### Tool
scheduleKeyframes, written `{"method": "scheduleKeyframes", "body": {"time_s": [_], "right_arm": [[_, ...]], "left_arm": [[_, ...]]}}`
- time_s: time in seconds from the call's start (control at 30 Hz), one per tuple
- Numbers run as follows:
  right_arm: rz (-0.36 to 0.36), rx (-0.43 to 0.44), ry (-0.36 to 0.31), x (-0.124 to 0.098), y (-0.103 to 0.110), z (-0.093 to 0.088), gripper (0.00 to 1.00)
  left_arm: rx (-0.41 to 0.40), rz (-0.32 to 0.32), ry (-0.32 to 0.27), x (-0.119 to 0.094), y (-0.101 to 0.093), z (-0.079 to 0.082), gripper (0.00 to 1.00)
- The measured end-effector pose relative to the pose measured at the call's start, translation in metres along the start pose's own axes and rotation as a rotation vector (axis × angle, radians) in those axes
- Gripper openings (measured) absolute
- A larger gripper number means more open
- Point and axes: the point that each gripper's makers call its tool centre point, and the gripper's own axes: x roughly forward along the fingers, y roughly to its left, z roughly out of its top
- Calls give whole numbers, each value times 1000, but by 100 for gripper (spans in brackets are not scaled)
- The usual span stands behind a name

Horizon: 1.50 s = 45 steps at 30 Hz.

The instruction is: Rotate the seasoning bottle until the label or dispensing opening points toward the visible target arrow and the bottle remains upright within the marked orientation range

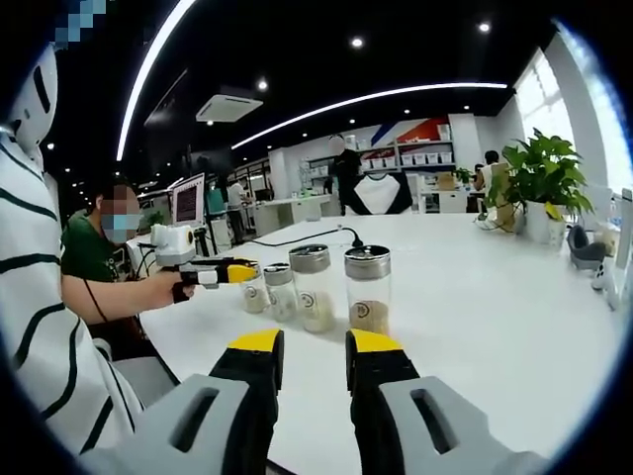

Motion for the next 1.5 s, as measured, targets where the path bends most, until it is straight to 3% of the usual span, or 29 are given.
{"method": "scheduleKeyframes", "body": {"time_s": [0.57, 1.13, 1.5], "right_arm": [[23, -10, 14, 3, 3, 0, 21], [11, -2, 38, 4, 1, -6, 21], [23, -9, 43, 11, 0, -5, 21]], "left_arm": [[-24, -156, 16, 2, 0, 0, 34], [-9, -413, 73, 7, -5, -3, 34], [-3, -466, 71, 5, -13, -1, 34]]}}
